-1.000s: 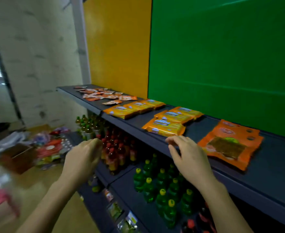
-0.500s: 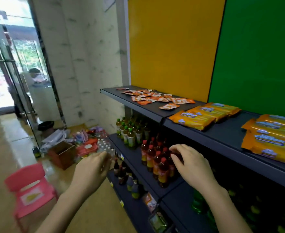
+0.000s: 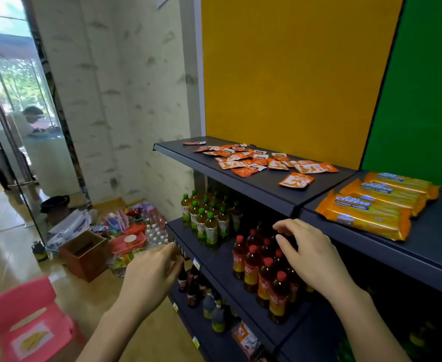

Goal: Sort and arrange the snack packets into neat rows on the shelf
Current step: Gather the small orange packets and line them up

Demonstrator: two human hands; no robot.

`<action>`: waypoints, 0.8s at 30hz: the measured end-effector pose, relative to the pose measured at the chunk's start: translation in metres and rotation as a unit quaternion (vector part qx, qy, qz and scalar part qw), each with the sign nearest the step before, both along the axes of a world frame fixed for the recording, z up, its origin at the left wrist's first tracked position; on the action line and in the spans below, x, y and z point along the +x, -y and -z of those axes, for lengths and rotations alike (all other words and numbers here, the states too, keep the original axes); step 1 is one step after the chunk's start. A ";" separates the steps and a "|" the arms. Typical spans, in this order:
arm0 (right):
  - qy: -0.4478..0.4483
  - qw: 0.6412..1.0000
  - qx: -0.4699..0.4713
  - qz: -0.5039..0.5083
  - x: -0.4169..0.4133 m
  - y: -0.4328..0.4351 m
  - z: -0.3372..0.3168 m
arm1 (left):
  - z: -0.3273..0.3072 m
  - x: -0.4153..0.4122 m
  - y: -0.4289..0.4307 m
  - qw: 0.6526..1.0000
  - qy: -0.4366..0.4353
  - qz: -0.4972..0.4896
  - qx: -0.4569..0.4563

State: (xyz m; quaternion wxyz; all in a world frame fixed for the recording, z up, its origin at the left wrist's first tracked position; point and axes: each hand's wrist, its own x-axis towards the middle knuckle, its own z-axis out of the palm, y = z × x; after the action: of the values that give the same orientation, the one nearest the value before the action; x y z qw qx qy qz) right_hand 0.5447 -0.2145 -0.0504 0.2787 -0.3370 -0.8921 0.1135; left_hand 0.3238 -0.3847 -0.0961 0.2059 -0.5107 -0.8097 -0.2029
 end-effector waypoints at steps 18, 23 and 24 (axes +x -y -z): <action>-0.053 0.993 0.013 0.109 -0.148 -0.145 -0.034 | -0.050 -0.157 -0.207 0.990 0.041 0.113 0.074; -0.054 0.983 0.029 0.175 -0.151 -0.168 -0.036 | -0.064 -0.171 -0.268 0.981 0.057 0.164 0.086; -0.050 0.980 0.028 0.192 -0.150 -0.172 -0.036 | -0.065 -0.174 -0.281 0.979 0.064 0.175 0.085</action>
State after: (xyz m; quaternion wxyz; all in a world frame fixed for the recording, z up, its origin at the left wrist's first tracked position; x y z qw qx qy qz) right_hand 0.3942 -0.0429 -0.0144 0.3487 -0.4878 -0.7987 0.0493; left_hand 0.1499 -0.1041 -0.0309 0.1574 -0.6110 -0.6991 -0.3363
